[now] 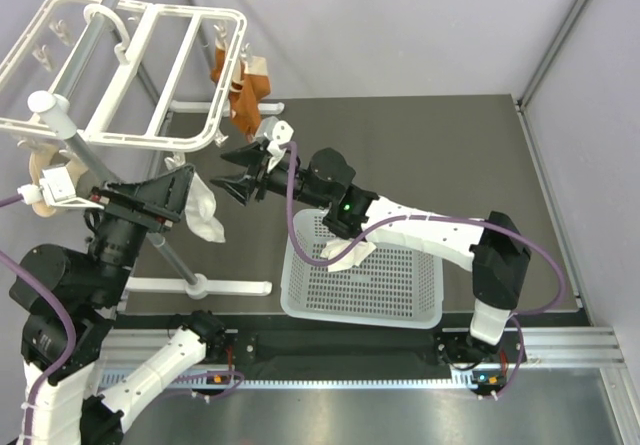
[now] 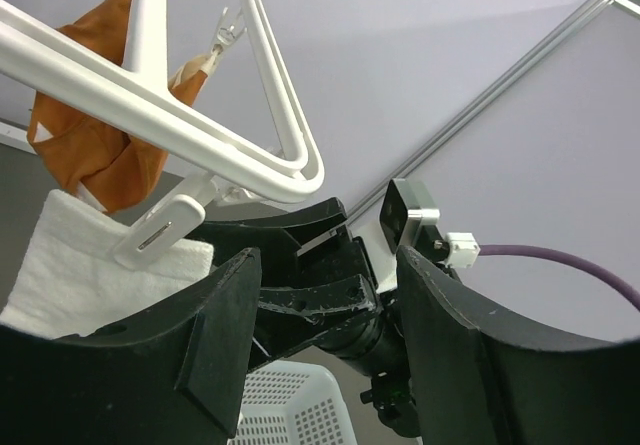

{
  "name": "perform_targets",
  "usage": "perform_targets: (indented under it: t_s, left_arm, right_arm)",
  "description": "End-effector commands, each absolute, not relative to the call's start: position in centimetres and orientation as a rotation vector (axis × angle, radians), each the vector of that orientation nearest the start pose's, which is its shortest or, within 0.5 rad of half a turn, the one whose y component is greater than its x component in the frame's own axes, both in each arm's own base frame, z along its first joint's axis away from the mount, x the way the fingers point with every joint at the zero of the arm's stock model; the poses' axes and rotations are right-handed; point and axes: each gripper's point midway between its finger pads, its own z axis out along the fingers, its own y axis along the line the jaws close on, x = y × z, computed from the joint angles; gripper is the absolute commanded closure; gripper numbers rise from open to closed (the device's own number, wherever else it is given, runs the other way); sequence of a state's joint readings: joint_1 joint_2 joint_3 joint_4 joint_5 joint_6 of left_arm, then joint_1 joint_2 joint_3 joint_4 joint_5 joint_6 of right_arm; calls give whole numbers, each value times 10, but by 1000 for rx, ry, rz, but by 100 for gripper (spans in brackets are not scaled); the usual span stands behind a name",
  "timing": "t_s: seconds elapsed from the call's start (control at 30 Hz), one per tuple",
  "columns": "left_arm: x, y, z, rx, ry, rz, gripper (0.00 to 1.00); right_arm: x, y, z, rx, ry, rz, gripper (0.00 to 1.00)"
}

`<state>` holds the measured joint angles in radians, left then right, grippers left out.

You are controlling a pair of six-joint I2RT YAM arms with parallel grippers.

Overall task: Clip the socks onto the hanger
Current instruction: Open the clamp at the hanger.

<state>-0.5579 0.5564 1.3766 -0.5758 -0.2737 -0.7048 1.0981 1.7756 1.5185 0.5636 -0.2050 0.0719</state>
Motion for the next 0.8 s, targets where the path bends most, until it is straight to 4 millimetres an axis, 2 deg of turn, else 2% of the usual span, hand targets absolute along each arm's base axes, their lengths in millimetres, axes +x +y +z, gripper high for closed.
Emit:
perform_targets:
  t_s: [0.0, 0.47, 0.77]
  left_arm:
    - [144, -65, 523, -324, 1274, -903, 39]
    - [143, -65, 520, -320, 1281, -898, 39]
    - [144, -66, 521, -315, 1283, -897, 39]
  right_arm:
    - [228, 509, 443, -776, 903, 1133, 46]
    - [241, 516, 449, -785, 885, 1091, 51]
    - [254, 513, 452, -741, 899, 1085, 52]
